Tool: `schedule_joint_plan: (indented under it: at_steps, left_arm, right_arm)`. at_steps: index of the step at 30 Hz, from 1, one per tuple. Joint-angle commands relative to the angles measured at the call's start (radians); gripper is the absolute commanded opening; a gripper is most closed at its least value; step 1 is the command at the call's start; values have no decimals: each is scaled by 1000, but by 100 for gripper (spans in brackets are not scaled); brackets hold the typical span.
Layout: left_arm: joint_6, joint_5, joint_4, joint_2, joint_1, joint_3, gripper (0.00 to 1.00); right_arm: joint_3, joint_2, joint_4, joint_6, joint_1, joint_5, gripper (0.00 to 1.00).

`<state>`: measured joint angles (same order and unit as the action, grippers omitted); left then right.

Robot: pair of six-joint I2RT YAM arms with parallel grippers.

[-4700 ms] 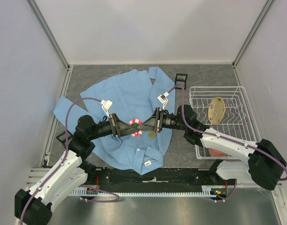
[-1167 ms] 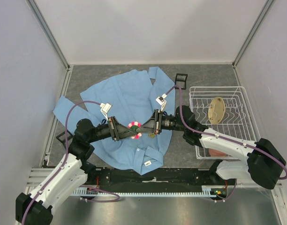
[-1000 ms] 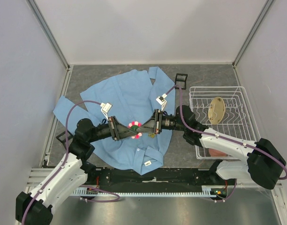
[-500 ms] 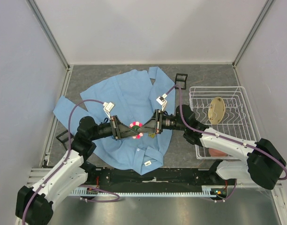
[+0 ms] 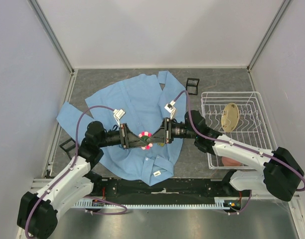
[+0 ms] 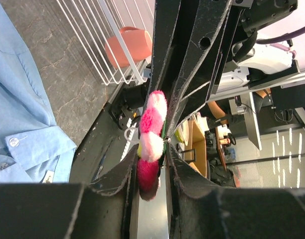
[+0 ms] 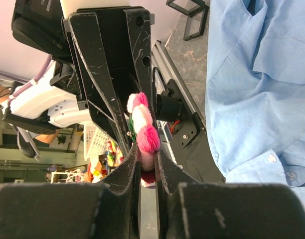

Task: Remove the brooch from the garment
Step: Close the brooch.

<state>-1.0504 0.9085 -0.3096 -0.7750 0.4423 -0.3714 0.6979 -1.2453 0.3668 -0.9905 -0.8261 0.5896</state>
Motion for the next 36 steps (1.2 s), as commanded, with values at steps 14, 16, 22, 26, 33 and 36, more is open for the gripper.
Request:
schedule_joint_plan:
  at_steps: [14, 16, 22, 26, 33, 36]
  left_arm:
    - [179, 109, 102, -21, 21, -140, 30]
    - [170, 98, 102, 3, 21, -126, 40]
    - [165, 87, 141, 60, 9, -109, 53]
    - [168, 82, 200, 112, -37, -107, 58]
    - [112, 90, 273, 264, -209, -64, 61]
    - [66, 101, 218, 255, -214, -31, 61]
  right_arm:
    - [103, -28, -120, 125, -73, -85, 0]
    - [94, -26, -103, 116, -73, -85, 0]
    - [68, -19, -55, 78, -65, -85, 0]
    - [42, -9, -17, 52, -45, -70, 0]
    - [-9, 10, 38, 3, 4, -19, 0]
    - [-15, 14, 64, -14, 16, 2, 0]
